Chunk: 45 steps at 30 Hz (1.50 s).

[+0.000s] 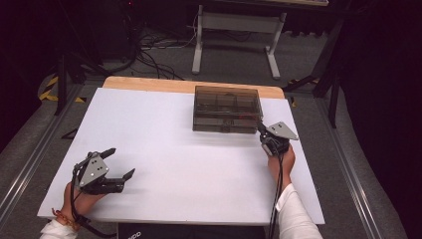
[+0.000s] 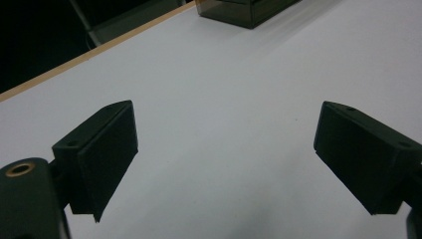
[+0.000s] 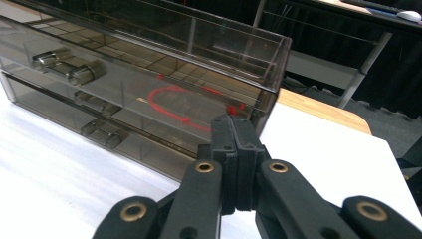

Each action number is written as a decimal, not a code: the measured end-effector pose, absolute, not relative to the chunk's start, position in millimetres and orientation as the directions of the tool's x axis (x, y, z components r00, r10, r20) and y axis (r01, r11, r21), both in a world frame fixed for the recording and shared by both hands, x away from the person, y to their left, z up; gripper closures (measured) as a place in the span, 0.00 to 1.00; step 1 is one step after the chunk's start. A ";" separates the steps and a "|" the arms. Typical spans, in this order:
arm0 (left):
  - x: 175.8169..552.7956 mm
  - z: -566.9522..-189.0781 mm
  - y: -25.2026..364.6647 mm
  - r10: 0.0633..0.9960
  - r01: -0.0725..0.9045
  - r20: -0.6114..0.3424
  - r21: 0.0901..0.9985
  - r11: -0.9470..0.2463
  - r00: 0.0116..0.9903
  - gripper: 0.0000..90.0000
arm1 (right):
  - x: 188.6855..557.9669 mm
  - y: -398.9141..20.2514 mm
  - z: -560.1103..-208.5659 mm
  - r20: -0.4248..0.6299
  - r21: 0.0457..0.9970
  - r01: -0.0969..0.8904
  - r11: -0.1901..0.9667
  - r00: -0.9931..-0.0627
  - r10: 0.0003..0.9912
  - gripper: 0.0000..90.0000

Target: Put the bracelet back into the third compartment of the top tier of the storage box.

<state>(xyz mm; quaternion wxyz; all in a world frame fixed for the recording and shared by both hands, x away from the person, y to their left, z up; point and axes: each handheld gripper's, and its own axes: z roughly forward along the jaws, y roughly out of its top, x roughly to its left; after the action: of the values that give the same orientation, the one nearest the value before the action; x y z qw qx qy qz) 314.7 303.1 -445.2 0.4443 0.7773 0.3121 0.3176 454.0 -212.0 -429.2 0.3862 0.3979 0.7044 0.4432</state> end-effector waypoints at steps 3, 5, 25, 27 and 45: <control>314.8 -445.3 303.6 0.769 0.206 0.212 0.890 -0.407 0.603 0.12 | 454.8 -214.2 -429.4 -0.187 0.934 0.220 0.283 -0.375 0.908 1.00; 314.8 -445.4 303.7 0.768 0.203 0.218 0.888 -0.412 0.603 0.12 | 455.4 -215.3 -429.4 -0.188 0.935 0.218 0.282 -0.369 0.910 1.00; 317.6 -445.8 306.0 0.771 0.209 0.203 0.893 -0.399 0.604 0.12 | 464.4 -210.9 -431.3 -0.199 0.934 0.215 0.284 -0.349 0.916 1.00; 315.2 -446.0 307.3 0.772 0.209 0.206 0.892 -0.401 0.601 0.12 | 465.3 -210.7 -431.4 -0.196 0.934 0.219 0.281 -0.345 0.918 1.00; 304.6 -446.7 314.6 0.793 0.228 0.196 0.894 -0.387 0.577 0.12 | 470.9 -209.5 -428.3 -0.191 0.935 0.220 0.277 -0.344 0.919 1.00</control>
<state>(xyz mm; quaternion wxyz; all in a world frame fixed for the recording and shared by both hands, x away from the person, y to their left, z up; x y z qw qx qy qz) 304.6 314.6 -446.7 0.4432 0.7693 0.3318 0.3188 470.9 -209.5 -428.3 0.3985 0.4111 0.6925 0.4388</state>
